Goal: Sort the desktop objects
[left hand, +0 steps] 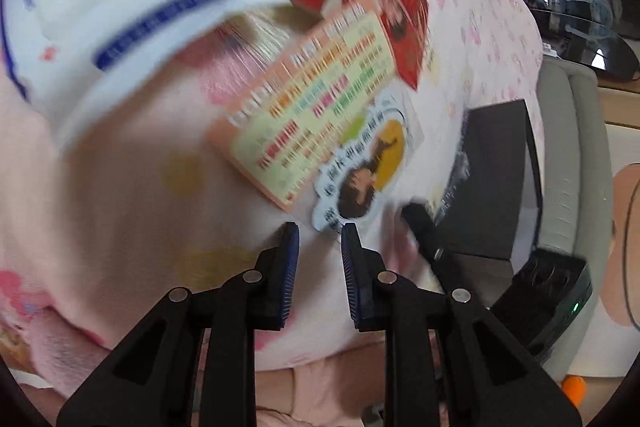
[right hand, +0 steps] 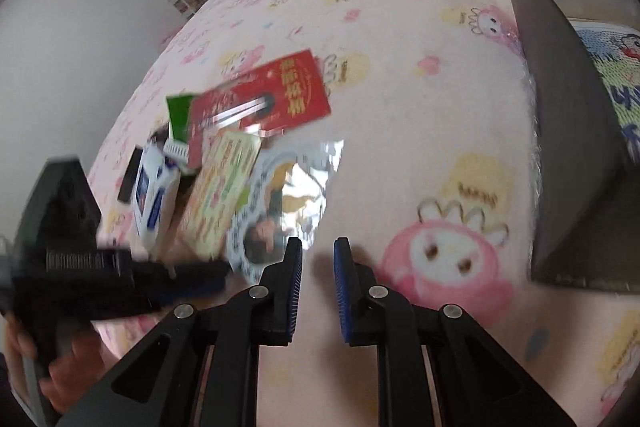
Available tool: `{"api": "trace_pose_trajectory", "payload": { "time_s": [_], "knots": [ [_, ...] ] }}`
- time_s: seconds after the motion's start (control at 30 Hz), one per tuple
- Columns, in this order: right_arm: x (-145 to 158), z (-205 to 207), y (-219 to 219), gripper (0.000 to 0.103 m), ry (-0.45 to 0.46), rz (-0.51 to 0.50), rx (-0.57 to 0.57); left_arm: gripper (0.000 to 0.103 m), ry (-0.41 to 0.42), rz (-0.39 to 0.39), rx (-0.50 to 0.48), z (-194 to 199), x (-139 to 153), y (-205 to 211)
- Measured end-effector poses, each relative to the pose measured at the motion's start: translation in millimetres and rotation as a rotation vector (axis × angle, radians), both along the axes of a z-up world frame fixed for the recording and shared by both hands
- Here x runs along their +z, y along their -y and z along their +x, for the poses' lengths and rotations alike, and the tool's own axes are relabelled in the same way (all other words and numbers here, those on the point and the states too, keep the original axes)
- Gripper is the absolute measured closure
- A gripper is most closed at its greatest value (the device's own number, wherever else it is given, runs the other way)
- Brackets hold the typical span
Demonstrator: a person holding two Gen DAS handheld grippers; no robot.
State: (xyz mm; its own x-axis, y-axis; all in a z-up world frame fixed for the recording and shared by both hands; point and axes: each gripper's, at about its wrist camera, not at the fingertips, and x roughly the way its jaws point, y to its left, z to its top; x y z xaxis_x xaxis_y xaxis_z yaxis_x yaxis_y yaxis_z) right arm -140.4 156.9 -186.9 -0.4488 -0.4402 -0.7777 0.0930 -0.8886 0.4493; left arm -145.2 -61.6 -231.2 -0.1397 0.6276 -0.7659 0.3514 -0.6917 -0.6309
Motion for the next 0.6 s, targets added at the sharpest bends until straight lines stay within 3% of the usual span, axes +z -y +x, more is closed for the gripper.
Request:
{"api": "trace_pose_trajectory", "payload": {
  "time_s": [0.23,0.27,0.33,0.53,0.6],
  "knots": [
    [-17.7,-15.9,9.7,0.084,0.053,0.020,0.032,0.084,-0.036,-0.044,0.065,-3.3,3.7,10.9],
    [-18.1,-14.7,12.1,0.084,0.045,0.005,0.049,0.084,-0.044,-0.051,0.069,-3.4,5.3,11.7],
    [-15.2,-11.3,19.4,0.096,0.029,-0.021,0.105,0.083,-0.063,-0.069,0.084,-2.9,10.2,14.4],
    [-1.4,22.1,45.8,0.099,0.033,-0.066,0.286,0.083,-0.109,-0.078,0.183,1.0,18.6,31.2],
    [5.5,33.3,52.5,0.099,0.014,-0.021,0.327,0.083,-0.098,-0.071,0.184,0.5,14.7,29.5]
  ]
}}
